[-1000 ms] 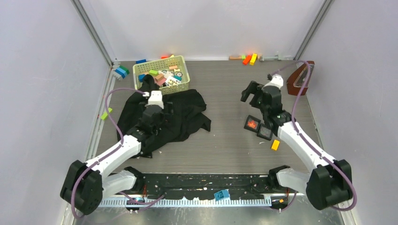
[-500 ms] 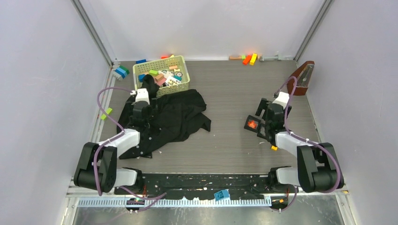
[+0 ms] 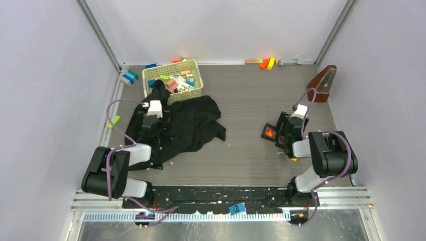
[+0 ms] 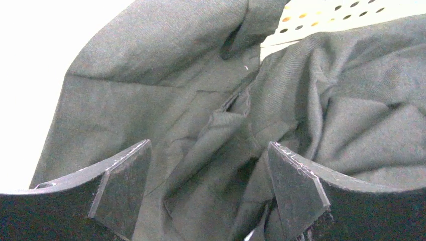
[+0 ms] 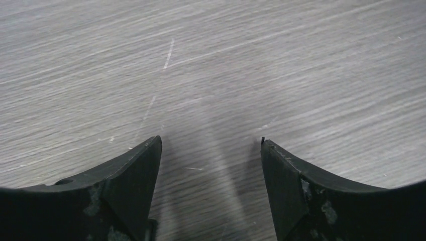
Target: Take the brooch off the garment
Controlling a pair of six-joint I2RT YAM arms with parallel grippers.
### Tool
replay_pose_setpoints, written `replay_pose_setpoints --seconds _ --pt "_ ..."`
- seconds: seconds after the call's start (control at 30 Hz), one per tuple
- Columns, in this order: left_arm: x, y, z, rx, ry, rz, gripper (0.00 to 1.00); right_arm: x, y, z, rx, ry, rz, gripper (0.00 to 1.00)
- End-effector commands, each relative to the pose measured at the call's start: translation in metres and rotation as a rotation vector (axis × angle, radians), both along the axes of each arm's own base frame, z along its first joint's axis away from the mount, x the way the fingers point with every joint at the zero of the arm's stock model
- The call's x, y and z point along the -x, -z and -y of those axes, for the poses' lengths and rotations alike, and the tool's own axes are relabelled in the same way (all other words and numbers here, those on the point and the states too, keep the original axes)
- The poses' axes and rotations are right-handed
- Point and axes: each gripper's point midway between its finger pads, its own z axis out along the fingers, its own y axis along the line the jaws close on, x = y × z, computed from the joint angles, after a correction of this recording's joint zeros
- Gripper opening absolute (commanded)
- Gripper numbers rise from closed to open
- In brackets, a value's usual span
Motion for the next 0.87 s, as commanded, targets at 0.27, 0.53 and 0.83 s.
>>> replay_pose_setpoints --seconds 0.27,0.53,0.83 --pt "-0.012 -0.001 0.011 -0.011 0.123 0.122 0.91 -0.034 -0.046 -0.008 -0.012 -0.052 0.169 1.00" --pt "-0.022 0.001 -0.002 0.024 0.083 0.118 1.00 -0.034 -0.046 -0.009 -0.014 -0.055 0.169 1.00" --pt "-0.024 0.003 -0.001 0.043 0.104 0.096 1.00 -0.034 -0.045 -0.009 -0.014 -0.056 0.168 1.00"
